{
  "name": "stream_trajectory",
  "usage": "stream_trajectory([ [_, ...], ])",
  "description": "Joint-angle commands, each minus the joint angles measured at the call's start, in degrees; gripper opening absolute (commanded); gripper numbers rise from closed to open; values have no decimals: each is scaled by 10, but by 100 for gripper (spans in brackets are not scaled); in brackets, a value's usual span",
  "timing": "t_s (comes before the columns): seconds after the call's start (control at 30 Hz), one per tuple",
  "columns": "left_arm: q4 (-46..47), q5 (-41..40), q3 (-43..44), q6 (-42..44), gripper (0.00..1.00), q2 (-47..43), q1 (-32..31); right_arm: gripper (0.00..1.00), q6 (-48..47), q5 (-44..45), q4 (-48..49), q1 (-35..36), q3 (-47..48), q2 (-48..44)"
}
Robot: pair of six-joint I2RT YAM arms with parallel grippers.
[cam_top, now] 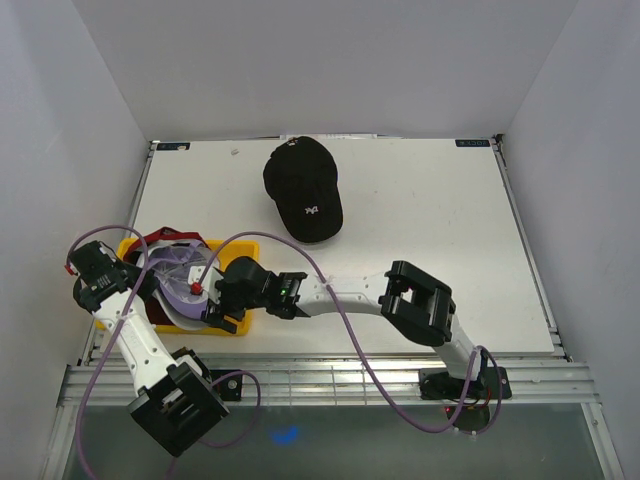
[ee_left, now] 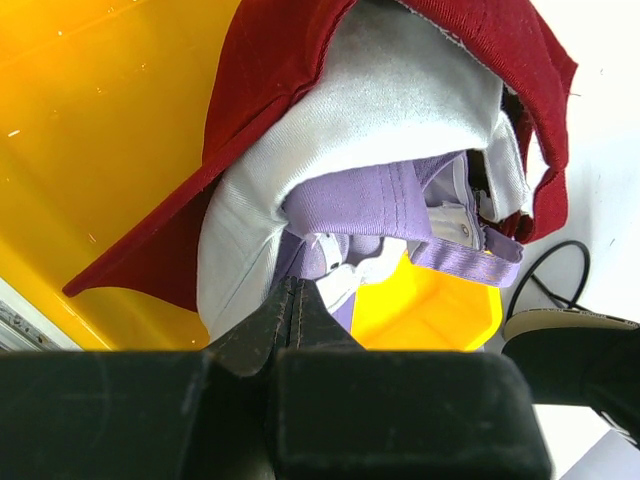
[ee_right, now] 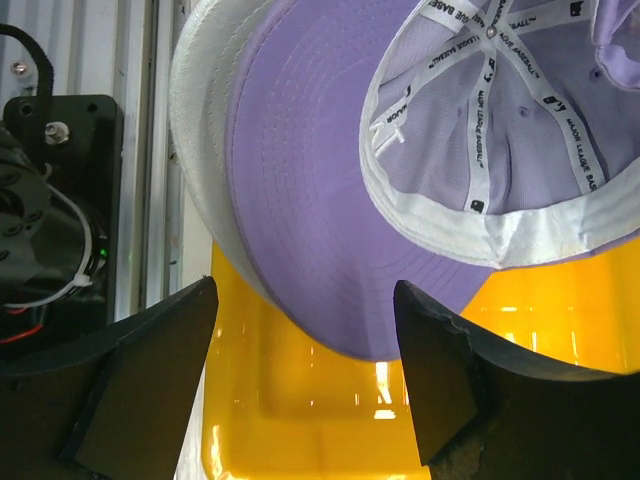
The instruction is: Stack the hats
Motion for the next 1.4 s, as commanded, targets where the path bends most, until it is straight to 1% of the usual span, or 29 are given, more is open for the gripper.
stream_trajectory([
  [0.0,-19,14,13,9,0,-1,0,77,-21,33,88,6,-2,10],
  [0.2,-18,18,12,7,0,-3,0,76,-28,78,115,14,10,31],
  [0.47,-17,22,8,6,0,-7,0,72,-30,81,129,16,21,50],
  [0.63,-17,24,9,4,0,-7,0,72,-36,84,151,21,7,42],
  [0.7,-17,25,10,5,0,-8,0,71,-36,110,150,22,11,45],
  [0.9,-17,26,11,4,1,-9,0,67,-39,115,152,23,23,58],
  [0.97,-17,29,11,3,1,-9,0,62,-42,124,161,25,20,59],
  [1.0,-17,31,12,3,1,-7,0,58,-43,126,163,26,18,58],
  [1.07,-18,32,13,3,2,-8,0,54,-45,132,169,27,19,58],
  [1.1,-19,32,14,3,2,-8,0,50,-45,135,171,27,20,58],
  [1.17,-19,34,16,2,4,-8,0,46,-47,136,173,27,23,58],
  [1.2,-20,36,17,2,4,-8,0,40,-47,137,173,27,24,57],
  [1.27,-22,41,25,1,7,-6,0,33,-50,137,173,28,24,53],
  [1.3,-22,45,28,0,10,-4,0,26,-50,138,172,28,24,52],
  [1.37,-24,51,39,-1,14,-2,0,20,-50,140,172,28,20,44],
])
